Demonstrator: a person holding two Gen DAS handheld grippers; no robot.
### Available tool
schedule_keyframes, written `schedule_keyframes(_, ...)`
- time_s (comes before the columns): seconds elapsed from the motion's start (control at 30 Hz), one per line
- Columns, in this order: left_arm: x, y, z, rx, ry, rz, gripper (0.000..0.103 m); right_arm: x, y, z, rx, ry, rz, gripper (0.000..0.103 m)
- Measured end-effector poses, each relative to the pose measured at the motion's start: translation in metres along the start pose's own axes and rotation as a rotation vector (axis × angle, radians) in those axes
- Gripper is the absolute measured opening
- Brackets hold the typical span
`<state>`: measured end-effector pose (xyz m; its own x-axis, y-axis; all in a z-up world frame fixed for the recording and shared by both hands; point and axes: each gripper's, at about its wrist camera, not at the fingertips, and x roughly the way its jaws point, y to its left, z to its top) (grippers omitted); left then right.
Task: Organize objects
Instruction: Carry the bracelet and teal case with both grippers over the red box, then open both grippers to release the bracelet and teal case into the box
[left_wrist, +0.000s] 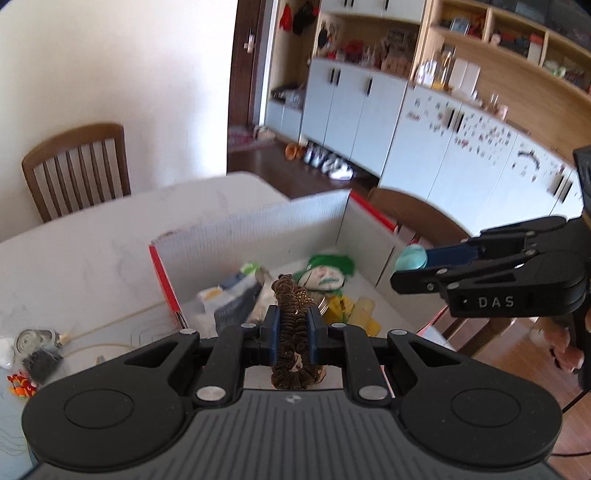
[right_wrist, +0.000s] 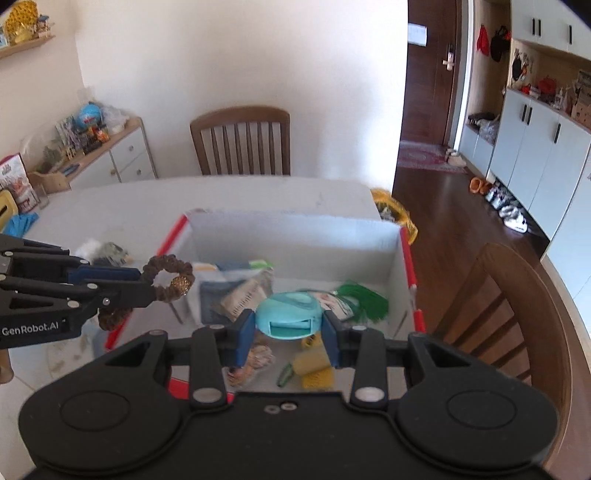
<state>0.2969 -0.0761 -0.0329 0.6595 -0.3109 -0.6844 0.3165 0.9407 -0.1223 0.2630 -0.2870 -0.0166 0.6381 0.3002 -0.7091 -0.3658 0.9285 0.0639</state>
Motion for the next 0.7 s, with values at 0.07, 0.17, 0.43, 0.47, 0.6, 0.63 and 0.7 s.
schedule_keyframes(0.07, 0.011, -0.001, 0.0, 0.001, 0.035, 0.018, 0.015, 0.01, -0.007, 0.0, 0.001, 0.029, 0.007, 0.037)
schedule_keyframes(0.17, 0.028, -0.002, -0.001, 0.006, 0.092, 0.055, 0.015, 0.024, -0.012, -0.002, 0.004, 0.068, 0.015, 0.037)
schedule_keyframes(0.43, 0.068, 0.001, 0.006, -0.018, 0.257, 0.103, 0.015, 0.064, -0.02, -0.007, 0.001, 0.183, 0.026, 0.037)
schedule_keyframes(0.47, 0.071, -0.001, 0.006, -0.011, 0.271, 0.109, 0.015, 0.067, -0.022, -0.007, 0.007, 0.188, 0.031, 0.037)
schedule_keyframes(0.6, 0.083, -0.002, 0.005, -0.014, 0.338, 0.116, 0.015, 0.079, -0.025, -0.007, 0.019, 0.212, 0.037, 0.037)
schedule_keyframes(0.63, 0.087, -0.002, 0.006, -0.018, 0.353, 0.12, 0.015, 0.081, -0.025, -0.007, 0.015, 0.218, 0.039, 0.037)
schedule_keyframes(0.7, 0.095, 0.0, 0.007, -0.028, 0.39, 0.125, 0.015, 0.086, -0.024, -0.007, 0.001, 0.23, 0.037, 0.037)
